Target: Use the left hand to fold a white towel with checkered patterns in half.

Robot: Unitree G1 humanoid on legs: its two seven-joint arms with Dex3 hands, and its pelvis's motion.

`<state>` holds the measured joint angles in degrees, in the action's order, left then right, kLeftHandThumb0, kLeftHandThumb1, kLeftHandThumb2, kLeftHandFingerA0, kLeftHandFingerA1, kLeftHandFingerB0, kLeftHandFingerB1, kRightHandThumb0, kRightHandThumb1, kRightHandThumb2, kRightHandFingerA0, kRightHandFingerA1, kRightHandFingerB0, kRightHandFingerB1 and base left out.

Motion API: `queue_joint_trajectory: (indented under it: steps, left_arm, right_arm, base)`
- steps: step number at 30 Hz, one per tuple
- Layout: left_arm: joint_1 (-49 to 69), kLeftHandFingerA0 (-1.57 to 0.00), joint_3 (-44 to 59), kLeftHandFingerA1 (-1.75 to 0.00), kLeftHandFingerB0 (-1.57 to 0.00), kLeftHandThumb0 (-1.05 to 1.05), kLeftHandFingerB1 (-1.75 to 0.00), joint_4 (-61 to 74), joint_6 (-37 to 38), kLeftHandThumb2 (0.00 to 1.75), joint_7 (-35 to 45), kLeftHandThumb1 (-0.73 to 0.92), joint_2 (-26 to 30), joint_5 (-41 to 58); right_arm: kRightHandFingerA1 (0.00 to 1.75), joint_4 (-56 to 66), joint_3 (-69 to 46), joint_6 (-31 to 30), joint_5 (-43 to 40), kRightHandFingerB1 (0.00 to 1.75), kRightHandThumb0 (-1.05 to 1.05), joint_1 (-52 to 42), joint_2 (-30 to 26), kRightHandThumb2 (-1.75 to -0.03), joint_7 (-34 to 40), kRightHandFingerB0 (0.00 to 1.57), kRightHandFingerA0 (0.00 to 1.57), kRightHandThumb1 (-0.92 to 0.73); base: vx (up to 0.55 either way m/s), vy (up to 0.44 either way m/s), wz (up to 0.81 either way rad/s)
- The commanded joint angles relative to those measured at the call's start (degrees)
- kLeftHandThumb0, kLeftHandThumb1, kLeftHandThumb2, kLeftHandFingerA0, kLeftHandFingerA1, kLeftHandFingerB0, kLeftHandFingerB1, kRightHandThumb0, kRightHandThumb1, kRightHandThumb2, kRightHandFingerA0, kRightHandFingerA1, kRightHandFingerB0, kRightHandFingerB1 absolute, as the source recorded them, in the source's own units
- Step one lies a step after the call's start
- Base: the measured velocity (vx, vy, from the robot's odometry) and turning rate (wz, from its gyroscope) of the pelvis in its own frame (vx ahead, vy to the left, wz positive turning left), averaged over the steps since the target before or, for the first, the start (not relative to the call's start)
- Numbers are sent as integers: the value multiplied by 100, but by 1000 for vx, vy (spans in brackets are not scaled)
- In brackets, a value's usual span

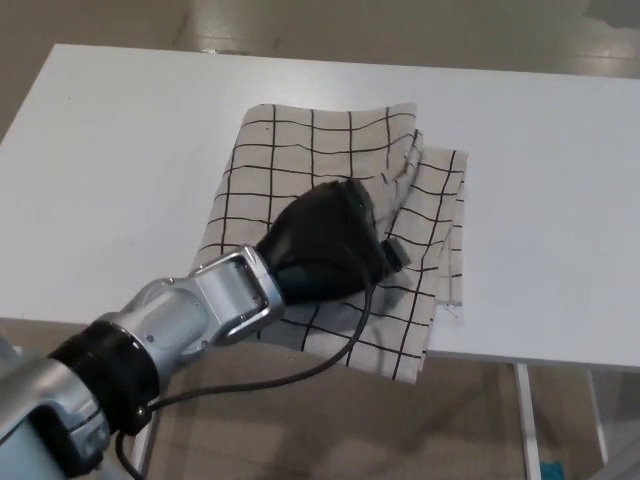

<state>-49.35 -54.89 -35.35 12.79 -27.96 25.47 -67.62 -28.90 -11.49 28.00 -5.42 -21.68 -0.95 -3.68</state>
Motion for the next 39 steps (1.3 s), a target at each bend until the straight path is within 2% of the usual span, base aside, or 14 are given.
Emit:
queue_joint_trajectory:
  steps: [1, 2, 3, 10, 15, 17, 18, 23, 24, 30, 32, 36, 37, 39]
  left_arm:
    - [255, -4, -60, -13, -5, -82, -23, 678, -535, 92, 2545, 50, -103, -183]
    - [274, -2, 7, -12, -4, -80, -25, 777, -512, 92, 2682, 47, -82, -51]
    - [291, 0, 90, -9, 0, -81, -18, 846, -470, 92, 2761, 47, -75, 114]
    - [264, 0, 367, -7, 0, -82, -15, 1121, -605, 92, 3012, 47, -144, 349]
    - [433, 0, 579, -5, 0, -83, -13, 1800, -612, 92, 3349, 47, -78, 465]
    - [399, 0, 816, 0, 0, -90, -8, 2228, -535, 93, 3546, 53, 28, 706]
    - [362, 0, 981, 0, 0, -91, 0, 2495, -515, 63, 3615, 67, 41, 911]
    - [298, 0, 1804, 0, 0, -94, 0, 3688, -445, 65, 3931, 73, -65, 1990]
    - [163, 0, 2149, 0, 0, -97, 0, 4176, -441, 65, 4031, 78, -95, 2473]
    - [-166, 0, 3039, 0, 0, -100, 0, 5104, -657, 67, 4474, 82, -45, 3531]
    - [-193, 0, 3258, 0, 0, -100, 0, 5226, -682, 67, 4525, 83, 56, 3722]
    - [-43, 0, 4316, 0, 0, -98, -2, 5751, -1020, 64, 4952, 77, 496, 4836]
    - [54, 0, 4511, 0, 0, -100, 0, 5870, -1135, 67, 5073, 71, 572, 5057]
    - [422, 0, 5135, 0, 0, -91, -13, 6167, -1387, 60, 5446, 66, 914, 5720]
  right_arm:
    - [56, -129, 18, -8, 44, 48, -37, 32, 7, -61, 62, 42, 44, -75]
    - [55, -142, 28, 12, 69, 48, -36, 8, 2, -61, 63, 42, 44, -75]
    - [56, -175, 27, 41, 63, 48, -37, -7, 6, -61, 46, 43, 44, -75]
    - [57, -245, 21, 26, -27, 49, -38, 26, 33, -62, -50, 43, 43, -74]
    - [57, -253, 26, 14, -17, 49, -38, -66, 11, -62, -84, 43, 43, -74]
    - [57, -244, 39, -4, 1, 48, -38, -78, 15, -61, -78, 43, 44, -74]
    - [58, -250, 41, -7, 7, 48, -38, -69, 24, -62, -62, 44, 44, -75]
    - [59, -296, 72, 47, 117, 49, -40, -41, 3, -62, 9, 45, 45, -75]
    - [59, -328, 54, 29, 94, 49, -40, -13, -12, -62, 1, 45, 45, -75]
    - [56, -326, 54, -19, 63, 49, -41, -34, -47, -62, -65, 45, 45, -73]
    - [55, -332, 68, -16, 104, 48, -42, -47, -72, -61, -57, 44, 45, -73]
    - [55, -365, 94, 28, 171, 48, -42, -70, -99, -61, -45, 44, 45, -73]
    - [55, -375, 103, 43, 198, 48, -42, -83, -118, -61, -45, 44, 45, -73]
    - [54, -325, 80, -34, 144, 48, -43, -96, -122, -62, -69, 45, 45, -75]
  base:
    - [0, 0, 0]
    - [0, 0, 0]
    - [0, 0, 0]
    - [0, 0, 0]
    - [0, 0, 0]
    - [0, 0, 0]
    - [0, 0, 0]
    - [0, 0, 0]
    - [0, 0, 0]
    - [0, 0, 0]
    - [0, 0, 0]
    - [0, 0, 0]
    - [0, 0, 0]
    - [0, 0, 0]
